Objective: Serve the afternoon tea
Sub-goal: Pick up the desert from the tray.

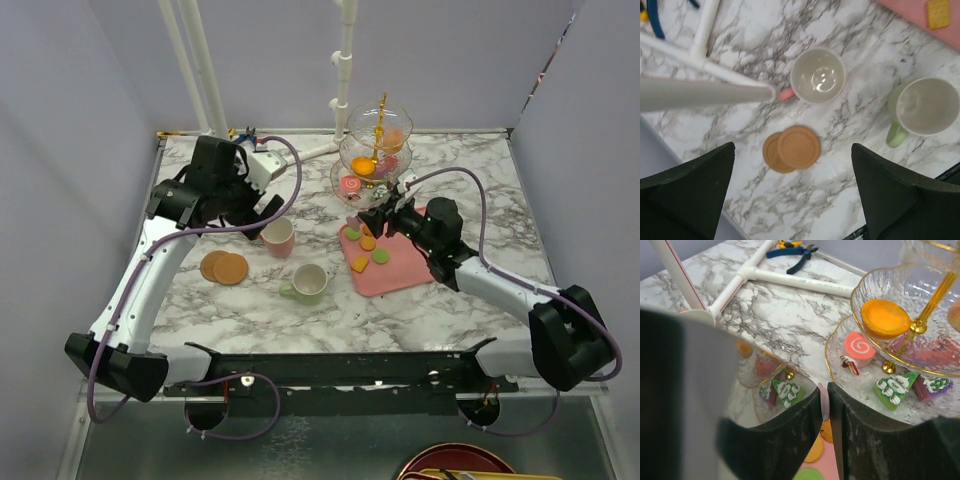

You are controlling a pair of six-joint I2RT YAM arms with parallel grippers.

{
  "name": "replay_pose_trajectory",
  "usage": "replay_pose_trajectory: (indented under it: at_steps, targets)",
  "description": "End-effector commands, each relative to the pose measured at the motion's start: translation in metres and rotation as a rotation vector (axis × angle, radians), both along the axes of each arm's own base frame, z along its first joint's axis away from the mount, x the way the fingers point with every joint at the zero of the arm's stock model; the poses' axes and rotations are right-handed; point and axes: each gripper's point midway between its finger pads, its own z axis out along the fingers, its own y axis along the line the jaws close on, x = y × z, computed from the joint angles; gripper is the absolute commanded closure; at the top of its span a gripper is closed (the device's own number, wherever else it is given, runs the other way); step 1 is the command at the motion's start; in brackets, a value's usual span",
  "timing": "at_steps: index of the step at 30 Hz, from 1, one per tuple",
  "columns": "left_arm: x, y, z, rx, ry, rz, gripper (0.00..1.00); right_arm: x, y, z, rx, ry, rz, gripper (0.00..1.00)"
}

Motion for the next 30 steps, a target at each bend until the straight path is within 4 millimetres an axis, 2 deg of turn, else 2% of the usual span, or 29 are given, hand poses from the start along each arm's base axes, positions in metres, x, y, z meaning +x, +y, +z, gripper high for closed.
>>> replay_pose_trajectory:
  at_steps: [1, 6, 9, 12, 24, 30]
  targets:
    - [-0.011, 0.063, -0.019, 0.113, 0.013, 0.159, 0.01, 0.018, 0.007, 0.010, 0.022, -0.057, -0.020, 0.43]
    - [-0.009, 0.089, -0.036, 0.089, -0.006, 0.258, 0.01, 0.028, 0.017, -0.005, 0.010, -0.031, -0.012, 0.43]
    - [-0.005, 0.095, -0.048, 0.057, 0.000, 0.292, 0.01, 0.032, 0.020, -0.017, -0.007, -0.014, -0.013, 0.43]
    - [-0.003, 0.091, -0.057, 0.021, 0.017, 0.299, 0.01, 0.034, 0.020, -0.026, -0.017, 0.001, -0.021, 0.43]
    - [-0.008, 0.068, -0.060, -0.088, 0.050, 0.221, 0.01, 0.038, 0.016, -0.058, -0.068, 0.054, -0.052, 0.43]
    - [-0.015, 0.057, -0.050, -0.131, 0.029, 0.166, 0.01, 0.039, 0.020, -0.070, -0.069, 0.079, -0.042, 0.42]
